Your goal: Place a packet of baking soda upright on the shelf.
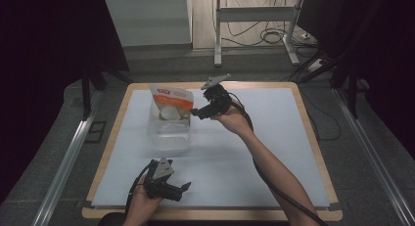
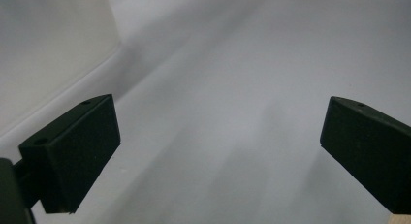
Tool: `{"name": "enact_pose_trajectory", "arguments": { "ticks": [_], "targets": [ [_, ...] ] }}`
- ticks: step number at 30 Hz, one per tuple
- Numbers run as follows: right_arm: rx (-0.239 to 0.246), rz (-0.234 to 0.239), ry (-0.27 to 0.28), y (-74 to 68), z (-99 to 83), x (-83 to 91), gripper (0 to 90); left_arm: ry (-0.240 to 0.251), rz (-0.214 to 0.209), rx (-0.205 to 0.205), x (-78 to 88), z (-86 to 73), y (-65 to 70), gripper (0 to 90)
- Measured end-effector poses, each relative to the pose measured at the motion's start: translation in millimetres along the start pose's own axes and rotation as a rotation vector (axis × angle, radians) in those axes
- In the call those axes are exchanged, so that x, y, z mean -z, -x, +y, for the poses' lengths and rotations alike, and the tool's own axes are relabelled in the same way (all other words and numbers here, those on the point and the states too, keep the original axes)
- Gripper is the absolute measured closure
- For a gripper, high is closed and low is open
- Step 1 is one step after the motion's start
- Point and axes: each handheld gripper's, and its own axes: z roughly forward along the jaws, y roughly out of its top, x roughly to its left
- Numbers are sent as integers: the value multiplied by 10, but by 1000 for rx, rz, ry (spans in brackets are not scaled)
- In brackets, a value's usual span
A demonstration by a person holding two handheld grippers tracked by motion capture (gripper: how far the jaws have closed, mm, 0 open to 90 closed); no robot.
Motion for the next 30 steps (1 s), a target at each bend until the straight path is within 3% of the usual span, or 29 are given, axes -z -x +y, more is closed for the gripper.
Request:
{"name": "enact_pose_trajectory", "arguments": {
  "ticks": [13, 30],
  "targets": [
    [-25, 1, -15, -31, -230, 40, 97, -2, -1, 0, -9, -1, 8, 7],
    [-53, -1, 8, -90, -537, 269, 75, -9, -2, -5, -17, -1, 12, 7]
  ]
}}
